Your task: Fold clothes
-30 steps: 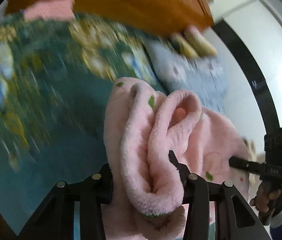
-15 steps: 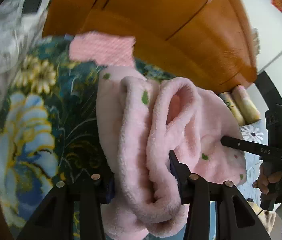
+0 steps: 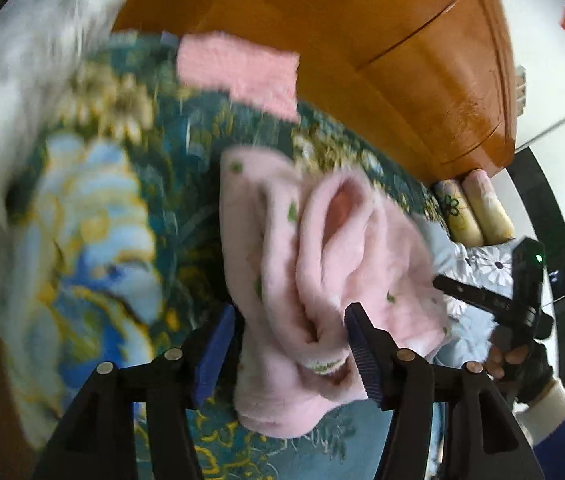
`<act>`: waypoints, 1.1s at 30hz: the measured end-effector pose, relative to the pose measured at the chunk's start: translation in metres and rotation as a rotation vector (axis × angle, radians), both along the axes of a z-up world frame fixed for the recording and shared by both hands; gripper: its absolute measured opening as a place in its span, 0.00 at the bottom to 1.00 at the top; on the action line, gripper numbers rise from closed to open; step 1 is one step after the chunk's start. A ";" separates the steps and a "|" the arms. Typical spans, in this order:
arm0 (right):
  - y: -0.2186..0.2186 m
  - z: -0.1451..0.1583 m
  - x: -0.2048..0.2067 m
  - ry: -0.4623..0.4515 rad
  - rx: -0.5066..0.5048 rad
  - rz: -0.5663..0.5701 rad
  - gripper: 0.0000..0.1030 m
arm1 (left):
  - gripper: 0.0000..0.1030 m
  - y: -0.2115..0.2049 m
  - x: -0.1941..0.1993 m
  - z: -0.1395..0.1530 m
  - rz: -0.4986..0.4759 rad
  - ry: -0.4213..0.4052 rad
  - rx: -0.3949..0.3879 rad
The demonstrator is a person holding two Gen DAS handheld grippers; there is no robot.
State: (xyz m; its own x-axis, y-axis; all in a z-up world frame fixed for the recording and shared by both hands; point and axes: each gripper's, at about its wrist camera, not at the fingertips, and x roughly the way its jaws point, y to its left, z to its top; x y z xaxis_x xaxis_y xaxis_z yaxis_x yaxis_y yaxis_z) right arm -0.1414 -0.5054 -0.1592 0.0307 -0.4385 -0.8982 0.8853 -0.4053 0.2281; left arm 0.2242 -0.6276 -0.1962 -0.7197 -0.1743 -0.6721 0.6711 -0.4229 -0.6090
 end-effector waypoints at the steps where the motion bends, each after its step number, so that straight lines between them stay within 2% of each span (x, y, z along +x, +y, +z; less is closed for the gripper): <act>1: 0.006 0.005 0.001 0.017 -0.012 -0.018 0.51 | 0.61 -0.001 -0.008 0.007 -0.020 -0.004 -0.030; 3: 0.017 0.013 0.007 0.030 -0.036 -0.055 0.51 | 0.61 -0.001 -0.027 0.020 -0.068 -0.011 -0.082; 6: 0.028 0.015 0.024 -0.003 -0.058 -0.071 0.51 | 0.61 0.001 -0.070 0.027 -0.185 -0.008 -0.135; 10: 0.034 0.017 0.050 0.008 -0.064 -0.036 0.51 | 0.61 -0.013 -0.104 0.010 -0.217 -0.151 -0.176; 11: 0.036 0.018 0.055 0.017 -0.066 -0.031 0.51 | 0.61 -0.016 -0.106 0.005 -0.219 -0.164 -0.175; 16: 0.043 0.023 0.065 0.024 -0.079 -0.036 0.51 | 0.61 -0.022 -0.106 -0.007 -0.240 -0.105 -0.104; 17: 0.044 0.023 0.065 0.029 -0.079 -0.047 0.51 | 0.57 -0.022 -0.105 -0.007 -0.228 -0.095 -0.090; 18: 0.044 0.022 0.064 0.027 -0.080 -0.063 0.51 | 0.41 -0.022 -0.102 -0.008 -0.216 -0.090 -0.081; 20: 0.044 0.021 0.063 0.009 -0.085 -0.089 0.51 | 0.21 -0.020 -0.099 -0.010 -0.185 -0.144 -0.103; 26: 0.038 0.018 0.070 -0.004 -0.106 -0.082 0.51 | 0.20 -0.018 -0.080 -0.024 -0.151 -0.179 -0.121; 30: 0.035 -0.004 0.067 0.006 -0.065 -0.103 0.51 | 0.20 -0.015 -0.078 -0.027 -0.151 -0.178 -0.134; 33: 0.038 -0.027 0.060 -0.027 -0.031 -0.158 0.51 | 0.19 -0.010 -0.074 -0.017 -0.160 -0.144 -0.120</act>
